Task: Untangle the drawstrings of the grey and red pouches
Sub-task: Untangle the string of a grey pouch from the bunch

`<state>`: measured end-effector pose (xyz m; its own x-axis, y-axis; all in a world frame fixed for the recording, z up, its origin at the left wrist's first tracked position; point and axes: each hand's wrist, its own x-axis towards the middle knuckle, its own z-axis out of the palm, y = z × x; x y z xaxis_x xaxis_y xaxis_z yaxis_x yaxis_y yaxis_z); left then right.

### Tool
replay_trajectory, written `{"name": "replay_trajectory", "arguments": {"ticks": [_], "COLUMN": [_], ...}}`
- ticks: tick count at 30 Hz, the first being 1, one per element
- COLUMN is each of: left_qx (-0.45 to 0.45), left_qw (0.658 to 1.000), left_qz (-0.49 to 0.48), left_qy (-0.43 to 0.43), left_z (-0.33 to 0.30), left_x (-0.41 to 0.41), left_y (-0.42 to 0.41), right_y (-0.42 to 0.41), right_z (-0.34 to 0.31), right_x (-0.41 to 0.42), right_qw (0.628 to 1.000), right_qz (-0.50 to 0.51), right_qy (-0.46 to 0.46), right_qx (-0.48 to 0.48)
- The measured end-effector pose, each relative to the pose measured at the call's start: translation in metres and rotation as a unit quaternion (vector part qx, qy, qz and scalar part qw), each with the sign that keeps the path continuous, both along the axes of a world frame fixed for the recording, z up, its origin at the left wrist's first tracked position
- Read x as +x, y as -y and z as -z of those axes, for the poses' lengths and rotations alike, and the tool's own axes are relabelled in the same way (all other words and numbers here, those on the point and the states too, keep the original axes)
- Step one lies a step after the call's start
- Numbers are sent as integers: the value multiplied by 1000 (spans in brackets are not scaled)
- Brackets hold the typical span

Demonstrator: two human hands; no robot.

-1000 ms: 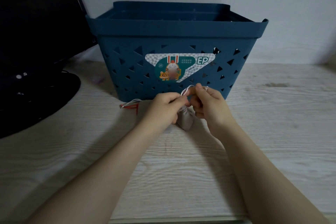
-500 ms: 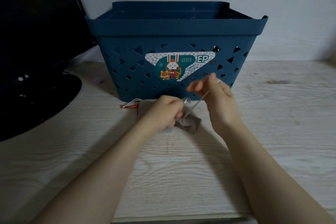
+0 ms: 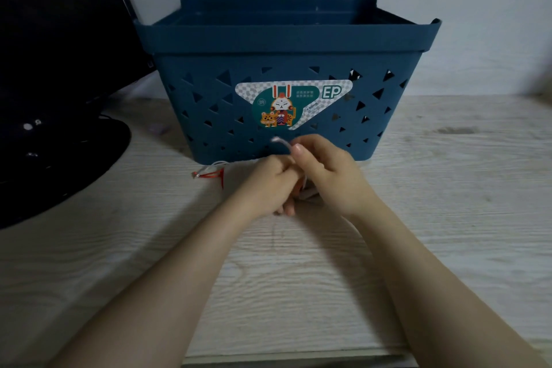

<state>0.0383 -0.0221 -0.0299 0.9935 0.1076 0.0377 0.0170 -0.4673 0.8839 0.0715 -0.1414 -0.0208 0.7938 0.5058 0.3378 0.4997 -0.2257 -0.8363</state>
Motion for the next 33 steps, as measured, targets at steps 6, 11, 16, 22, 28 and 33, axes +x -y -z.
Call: {"name": "replay_trajectory", "arguments": {"ticks": [6, 11, 16, 22, 28, 33], "left_qx": [-152, -235, -244, -259, -200, -181], "left_qw": [986, 966, 963, 963, 979, 983], "left_qz": [-66, -104, -117, -77, -38, -12], "left_qy": [-3, 13, 11, 13, 18, 11], "left_z": [-6, -11, -10, -14, -13, -19], "left_x": [1, 1, 0, -3, -2, -4], "left_y": [-3, -3, -5, -8, -11, -20], "right_y": [5, 7, 6, 5, 6, 4], "right_z": [0, -1, 4, 3, 8, 8], "right_x": [12, 10, 11, 14, 19, 16], "right_qw": [991, 996, 991, 993, 1000, 999], "right_qz": [93, 60, 3, 26, -3, -21], "right_qy": [67, 55, 127, -32, -27, -21], "right_qx": [-75, -31, -38, 112, 12, 34]}}
